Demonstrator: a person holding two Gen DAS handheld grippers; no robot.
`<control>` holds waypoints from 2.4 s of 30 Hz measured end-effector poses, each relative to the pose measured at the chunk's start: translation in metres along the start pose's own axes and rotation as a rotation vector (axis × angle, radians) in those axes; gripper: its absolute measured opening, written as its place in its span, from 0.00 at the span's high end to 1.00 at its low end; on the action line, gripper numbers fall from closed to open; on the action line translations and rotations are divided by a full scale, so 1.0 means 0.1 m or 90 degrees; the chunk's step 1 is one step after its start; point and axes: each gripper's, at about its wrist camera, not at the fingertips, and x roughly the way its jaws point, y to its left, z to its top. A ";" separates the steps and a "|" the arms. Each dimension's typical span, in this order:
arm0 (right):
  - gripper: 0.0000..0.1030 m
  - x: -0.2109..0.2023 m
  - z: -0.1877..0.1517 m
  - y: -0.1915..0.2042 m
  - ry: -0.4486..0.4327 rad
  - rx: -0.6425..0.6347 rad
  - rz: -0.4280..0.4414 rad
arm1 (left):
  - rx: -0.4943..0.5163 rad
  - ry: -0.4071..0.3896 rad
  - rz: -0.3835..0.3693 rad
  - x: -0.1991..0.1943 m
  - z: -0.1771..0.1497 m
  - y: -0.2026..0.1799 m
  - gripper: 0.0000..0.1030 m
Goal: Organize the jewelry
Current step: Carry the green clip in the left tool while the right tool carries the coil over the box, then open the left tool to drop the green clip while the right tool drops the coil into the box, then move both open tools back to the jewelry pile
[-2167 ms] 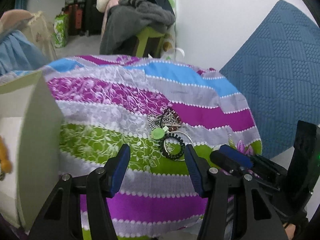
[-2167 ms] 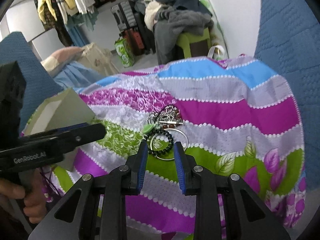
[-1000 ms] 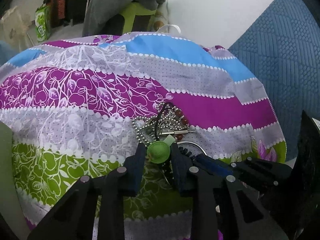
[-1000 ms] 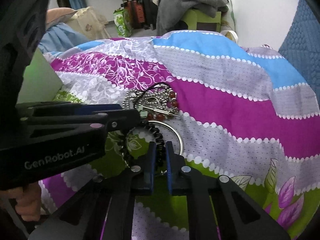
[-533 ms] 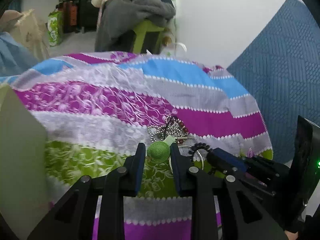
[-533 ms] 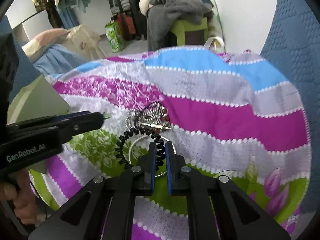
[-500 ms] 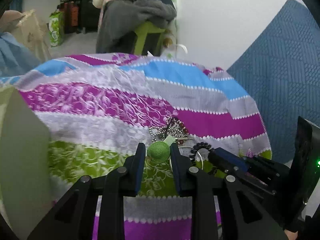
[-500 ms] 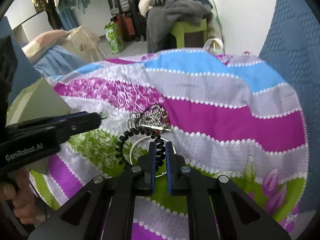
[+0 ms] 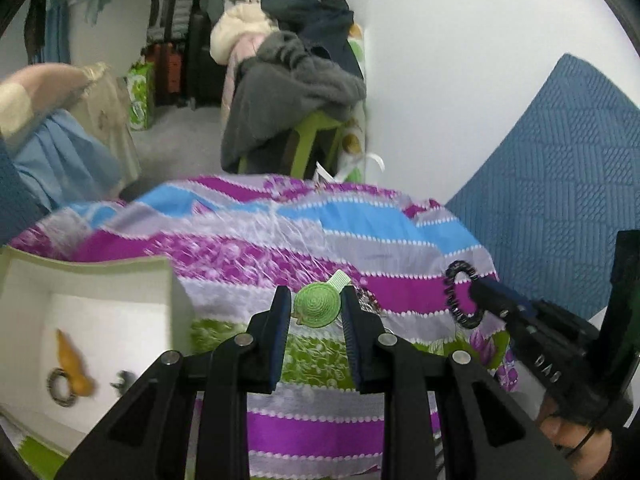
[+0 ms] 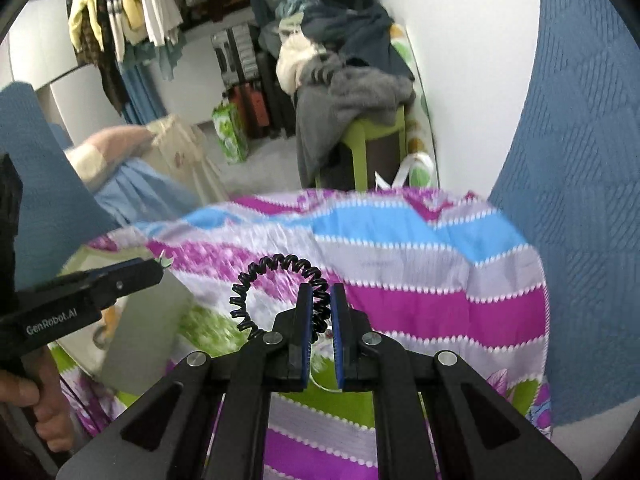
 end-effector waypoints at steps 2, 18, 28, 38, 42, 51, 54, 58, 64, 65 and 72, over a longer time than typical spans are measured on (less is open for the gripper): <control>0.93 -0.10 0.10 0.07 -0.013 -0.001 0.000 | -0.001 -0.009 0.001 -0.15 0.07 0.05 0.76; 0.93 -0.54 0.60 0.93 -0.083 -0.035 0.055 | -0.014 -0.074 0.066 -1.11 0.33 0.69 0.76; 0.93 -0.14 0.36 1.65 -0.002 -0.050 0.124 | -0.050 -0.042 0.112 -1.18 0.08 1.32 0.76; 0.93 0.27 -0.02 2.03 0.085 -0.058 0.135 | -0.073 0.017 0.131 -0.96 -0.24 1.75 0.76; 0.93 0.41 -0.16 2.04 0.121 -0.049 0.135 | -0.075 0.044 0.118 -0.82 -0.39 1.83 0.76; 0.92 0.52 -0.31 2.00 0.158 -0.039 0.157 | -0.077 0.063 0.115 -0.69 -0.56 1.83 0.75; 0.86 0.45 -0.25 1.96 0.148 -0.040 0.173 | -0.082 0.059 0.116 -0.70 -0.54 1.77 0.74; 0.77 0.28 -0.13 1.86 0.114 -0.048 0.185 | -0.090 0.043 0.114 -0.74 -0.46 1.66 0.52; 0.77 -0.02 0.06 1.50 0.053 -0.047 0.175 | -0.073 -0.004 0.073 -0.82 -0.31 1.30 0.46; 0.77 -0.06 0.08 1.42 0.044 -0.046 0.170 | -0.066 -0.011 0.061 -0.82 -0.29 1.20 0.46; 0.77 -0.19 0.12 0.78 0.018 -0.032 0.129 | -0.046 -0.028 -0.022 -0.68 -0.21 0.58 0.49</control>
